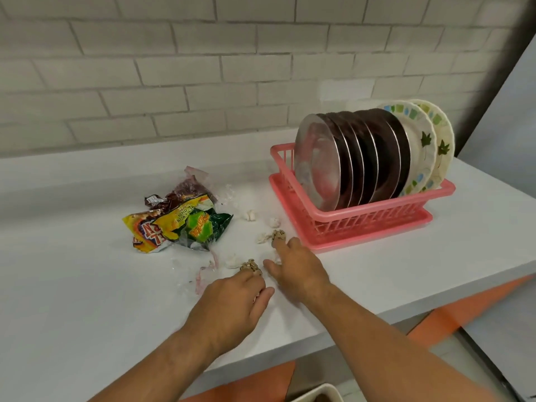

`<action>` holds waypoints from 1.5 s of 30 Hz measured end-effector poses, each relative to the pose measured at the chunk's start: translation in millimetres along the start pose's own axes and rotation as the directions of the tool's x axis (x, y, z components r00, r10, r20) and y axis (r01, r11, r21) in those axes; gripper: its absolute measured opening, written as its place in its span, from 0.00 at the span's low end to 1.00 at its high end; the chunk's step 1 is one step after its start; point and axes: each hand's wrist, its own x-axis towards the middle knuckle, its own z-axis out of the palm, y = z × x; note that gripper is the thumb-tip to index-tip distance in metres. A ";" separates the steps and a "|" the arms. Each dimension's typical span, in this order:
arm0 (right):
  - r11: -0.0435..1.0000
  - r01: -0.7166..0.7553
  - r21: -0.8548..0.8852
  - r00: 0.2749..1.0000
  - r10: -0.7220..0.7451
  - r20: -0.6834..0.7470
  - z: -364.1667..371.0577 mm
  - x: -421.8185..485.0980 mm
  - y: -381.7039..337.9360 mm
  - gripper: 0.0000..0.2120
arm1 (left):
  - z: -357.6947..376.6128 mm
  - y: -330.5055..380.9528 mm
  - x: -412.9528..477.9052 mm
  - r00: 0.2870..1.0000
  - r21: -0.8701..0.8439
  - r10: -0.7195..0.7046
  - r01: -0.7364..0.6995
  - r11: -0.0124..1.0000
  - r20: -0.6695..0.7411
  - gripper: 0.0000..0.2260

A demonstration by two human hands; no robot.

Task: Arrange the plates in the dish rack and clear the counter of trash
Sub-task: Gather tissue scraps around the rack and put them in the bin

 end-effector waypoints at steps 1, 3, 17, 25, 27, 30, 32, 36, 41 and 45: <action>0.999 -0.009 -0.034 1.000 0.009 -0.005 4.4 1.5 -2.7 0.18 | 0.0 -6.1 -1.2 1.000 0.002 0.013 -0.013 1.000 0.000 0.19; 0.997 -0.023 -0.074 0.999 0.021 -0.031 12.5 0.3 -4.0 0.14 | -1.1 -17.3 -1.1 1.000 -0.017 0.029 -0.029 0.999 0.009 0.18; 0.937 -0.230 0.262 0.954 0.270 -0.130 -20.1 -107.2 35.7 0.12 | 23.5 25.6 16.4 0.945 -0.268 0.248 -0.187 0.945 0.214 0.16; 0.918 -0.279 0.282 0.943 0.317 -0.099 -1.8 -177.1 97.9 0.28 | 50.7 76.6 1.0 0.974 -0.346 0.196 -0.146 0.927 0.113 0.17; 0.902 -0.311 0.300 0.939 0.340 -0.049 9.3 -187.9 117.2 0.26 | 70.1 94.9 -10.5 0.982 -0.376 0.140 -0.084 0.923 0.124 0.17; 0.905 -0.313 0.287 0.948 0.315 0.040 34.4 -203.1 151.3 0.24 | 113.9 116.1 -32.4 0.982 -0.339 0.075 -0.012 0.941 0.173 0.19; 0.913 -0.314 0.259 0.948 0.288 0.135 59.2 -214.3 176.3 0.21 | 149.7 122.1 -47.8 0.977 -0.312 0.024 0.045 0.949 0.214 0.17; 0.891 -0.367 0.266 0.914 0.294 0.278 122.2 -228.7 218.0 0.13 | 227.6 116.8 -73.0 0.949 -0.262 -0.008 0.095 0.960 0.315 0.15; 0.932 -0.322 0.166 0.903 0.250 0.348 235.1 -224.2 260.1 0.14 | 339.6 95.3 -101.2 0.910 -0.174 -0.040 0.122 0.977 0.413 0.23; 0.942 -0.303 0.146 0.884 0.220 0.414 334.3 -213.2 288.3 0.11 | 426.9 66.4 -136.5 0.866 -0.127 -0.070 0.151 0.980 0.495 0.26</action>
